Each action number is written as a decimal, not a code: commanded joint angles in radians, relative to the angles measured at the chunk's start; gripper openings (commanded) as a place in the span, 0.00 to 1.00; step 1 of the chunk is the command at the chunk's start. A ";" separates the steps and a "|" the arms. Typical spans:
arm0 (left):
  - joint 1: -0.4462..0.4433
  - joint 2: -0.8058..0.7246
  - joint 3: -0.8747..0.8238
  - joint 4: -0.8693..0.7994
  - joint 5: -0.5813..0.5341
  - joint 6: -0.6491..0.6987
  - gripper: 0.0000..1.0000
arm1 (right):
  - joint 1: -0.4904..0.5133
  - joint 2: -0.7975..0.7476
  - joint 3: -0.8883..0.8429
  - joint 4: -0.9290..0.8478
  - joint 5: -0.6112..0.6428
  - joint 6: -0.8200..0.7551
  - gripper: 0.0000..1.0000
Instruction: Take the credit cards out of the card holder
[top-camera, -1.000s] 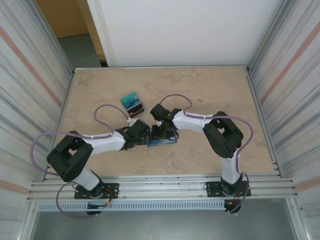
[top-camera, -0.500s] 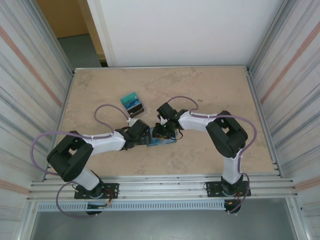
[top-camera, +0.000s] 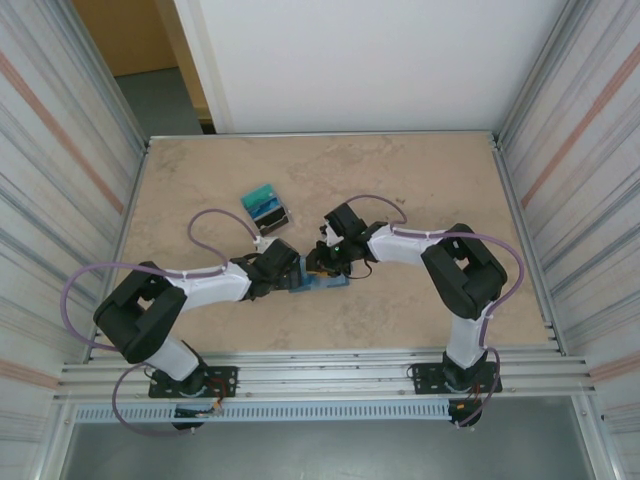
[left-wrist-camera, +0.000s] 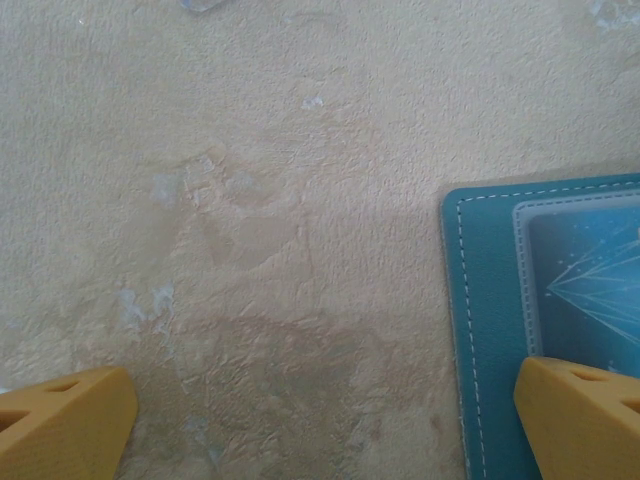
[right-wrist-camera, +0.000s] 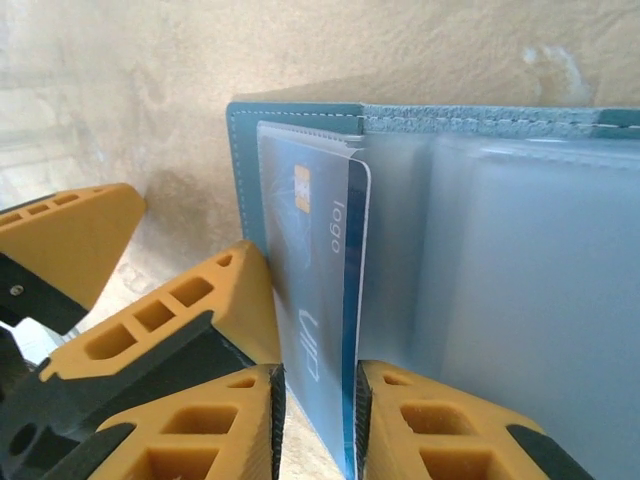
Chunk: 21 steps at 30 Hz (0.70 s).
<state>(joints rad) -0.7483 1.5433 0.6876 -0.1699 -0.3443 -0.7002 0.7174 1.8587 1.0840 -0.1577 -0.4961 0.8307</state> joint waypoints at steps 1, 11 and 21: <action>-0.005 0.019 -0.018 -0.094 0.009 -0.033 0.99 | -0.005 -0.048 -0.023 0.048 -0.042 0.025 0.25; -0.006 0.015 -0.017 -0.096 0.013 -0.031 0.99 | -0.008 -0.001 -0.032 0.131 -0.081 0.063 0.23; -0.015 0.014 -0.013 -0.097 0.015 -0.033 0.99 | -0.014 0.031 -0.026 0.153 -0.087 0.069 0.23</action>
<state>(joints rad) -0.7540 1.5433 0.6876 -0.1703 -0.3481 -0.7055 0.7063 1.8736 1.0489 -0.0525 -0.5514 0.8829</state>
